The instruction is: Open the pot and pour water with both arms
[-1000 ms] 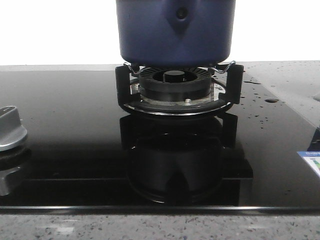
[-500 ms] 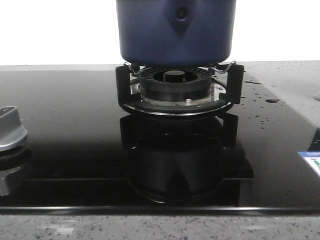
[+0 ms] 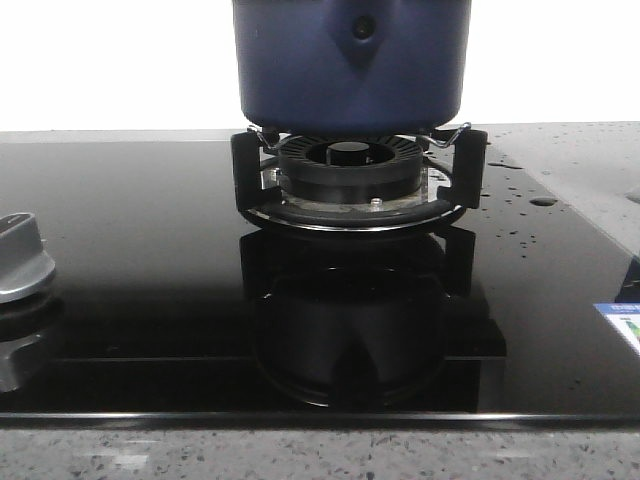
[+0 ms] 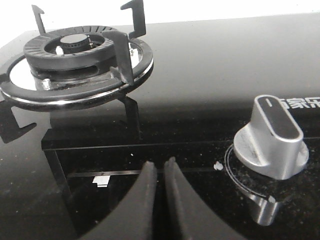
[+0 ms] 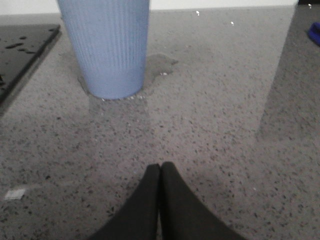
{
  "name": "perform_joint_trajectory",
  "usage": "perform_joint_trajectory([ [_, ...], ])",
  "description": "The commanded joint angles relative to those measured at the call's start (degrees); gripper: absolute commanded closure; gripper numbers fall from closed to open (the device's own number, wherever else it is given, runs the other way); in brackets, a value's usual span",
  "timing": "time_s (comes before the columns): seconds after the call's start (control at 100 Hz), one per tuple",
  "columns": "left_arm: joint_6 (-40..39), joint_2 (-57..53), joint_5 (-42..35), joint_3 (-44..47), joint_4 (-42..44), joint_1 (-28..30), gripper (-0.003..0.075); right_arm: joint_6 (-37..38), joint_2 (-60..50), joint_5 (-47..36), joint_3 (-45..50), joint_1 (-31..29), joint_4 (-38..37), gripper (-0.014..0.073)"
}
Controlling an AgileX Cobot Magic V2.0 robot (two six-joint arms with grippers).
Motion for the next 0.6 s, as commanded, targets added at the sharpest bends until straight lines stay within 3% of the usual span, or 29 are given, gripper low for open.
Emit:
perform_joint_trajectory([
  [0.0,-0.6,-1.7,-2.7,2.6,-0.3,0.2,0.0741,-0.6,-1.1,-0.8,1.6,-0.2,-0.1,0.0660],
  [0.59,-0.6,-1.7,-2.7,2.6,-0.3,0.2,0.0741,-0.6,-1.1,-1.4,1.6,-0.2,-0.1,0.0660],
])
